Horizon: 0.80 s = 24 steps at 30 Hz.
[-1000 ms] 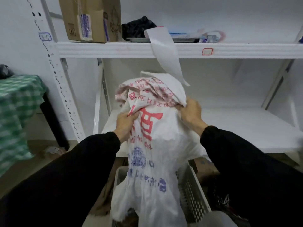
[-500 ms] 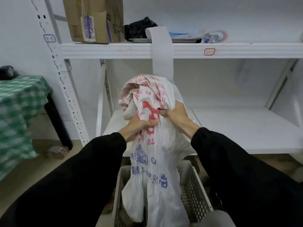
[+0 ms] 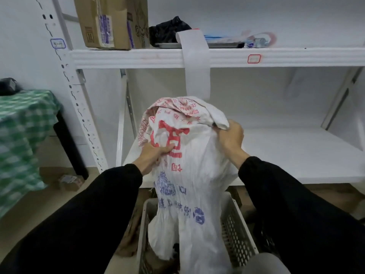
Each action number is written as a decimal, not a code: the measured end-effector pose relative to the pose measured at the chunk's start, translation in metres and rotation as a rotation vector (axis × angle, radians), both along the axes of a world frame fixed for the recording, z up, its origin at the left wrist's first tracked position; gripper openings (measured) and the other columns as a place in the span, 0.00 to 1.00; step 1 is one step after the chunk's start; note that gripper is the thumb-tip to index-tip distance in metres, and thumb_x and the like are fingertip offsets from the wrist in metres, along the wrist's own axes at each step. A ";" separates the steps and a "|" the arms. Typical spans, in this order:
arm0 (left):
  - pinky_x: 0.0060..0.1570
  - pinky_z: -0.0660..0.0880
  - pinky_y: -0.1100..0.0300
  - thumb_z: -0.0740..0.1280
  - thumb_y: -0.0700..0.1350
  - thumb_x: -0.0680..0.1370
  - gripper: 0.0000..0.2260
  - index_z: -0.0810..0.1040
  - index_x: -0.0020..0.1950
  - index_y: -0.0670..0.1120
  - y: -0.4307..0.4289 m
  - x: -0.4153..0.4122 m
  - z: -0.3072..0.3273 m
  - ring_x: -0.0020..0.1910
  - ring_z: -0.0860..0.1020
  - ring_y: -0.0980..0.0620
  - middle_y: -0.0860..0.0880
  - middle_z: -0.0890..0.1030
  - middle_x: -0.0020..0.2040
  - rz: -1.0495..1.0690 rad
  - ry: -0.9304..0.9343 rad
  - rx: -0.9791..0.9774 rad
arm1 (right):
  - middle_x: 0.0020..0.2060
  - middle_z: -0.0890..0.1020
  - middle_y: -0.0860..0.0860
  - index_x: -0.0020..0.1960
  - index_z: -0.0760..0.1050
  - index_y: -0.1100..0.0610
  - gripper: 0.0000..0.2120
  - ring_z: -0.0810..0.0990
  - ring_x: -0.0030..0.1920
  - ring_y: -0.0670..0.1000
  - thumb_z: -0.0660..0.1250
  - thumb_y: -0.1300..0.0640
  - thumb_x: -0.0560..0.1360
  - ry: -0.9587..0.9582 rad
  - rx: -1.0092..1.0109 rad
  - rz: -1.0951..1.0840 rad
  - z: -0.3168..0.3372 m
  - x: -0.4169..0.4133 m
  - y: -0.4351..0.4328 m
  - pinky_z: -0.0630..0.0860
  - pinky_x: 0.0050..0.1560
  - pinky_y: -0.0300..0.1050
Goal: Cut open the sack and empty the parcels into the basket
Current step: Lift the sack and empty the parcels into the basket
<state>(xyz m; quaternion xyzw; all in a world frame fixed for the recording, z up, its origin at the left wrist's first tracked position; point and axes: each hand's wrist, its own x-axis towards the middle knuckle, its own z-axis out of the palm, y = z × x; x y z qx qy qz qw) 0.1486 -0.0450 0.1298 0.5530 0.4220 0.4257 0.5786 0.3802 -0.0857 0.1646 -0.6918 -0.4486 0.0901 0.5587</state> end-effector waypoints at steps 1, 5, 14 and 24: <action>0.47 0.83 0.54 0.74 0.39 0.74 0.11 0.81 0.56 0.41 -0.003 -0.002 -0.008 0.46 0.86 0.49 0.46 0.86 0.49 0.014 0.017 -0.014 | 0.37 0.79 0.52 0.41 0.78 0.60 0.08 0.79 0.41 0.57 0.71 0.55 0.74 -0.011 -0.001 0.047 -0.004 -0.004 -0.001 0.66 0.34 0.45; 0.48 0.82 0.47 0.74 0.36 0.74 0.11 0.81 0.56 0.37 0.002 0.019 -0.017 0.46 0.85 0.44 0.41 0.86 0.50 0.144 -0.188 -0.133 | 0.47 0.81 0.49 0.53 0.75 0.56 0.14 0.79 0.47 0.51 0.73 0.50 0.73 0.000 -0.125 0.355 -0.035 -0.017 -0.008 0.72 0.38 0.37; 0.58 0.78 0.44 0.73 0.38 0.75 0.13 0.81 0.59 0.38 -0.003 0.046 -0.006 0.54 0.83 0.42 0.41 0.84 0.55 -0.046 -0.199 -0.208 | 0.66 0.77 0.55 0.77 0.58 0.57 0.41 0.75 0.65 0.60 0.74 0.48 0.72 -0.072 -0.305 0.182 -0.059 -0.022 0.002 0.73 0.66 0.54; 0.45 0.83 0.51 0.77 0.33 0.70 0.13 0.82 0.53 0.37 0.001 0.017 -0.015 0.44 0.86 0.47 0.44 0.86 0.47 0.228 -0.131 0.027 | 0.64 0.74 0.51 0.71 0.62 0.57 0.37 0.72 0.65 0.54 0.75 0.49 0.69 -0.044 -0.186 0.456 -0.012 -0.023 -0.002 0.70 0.64 0.49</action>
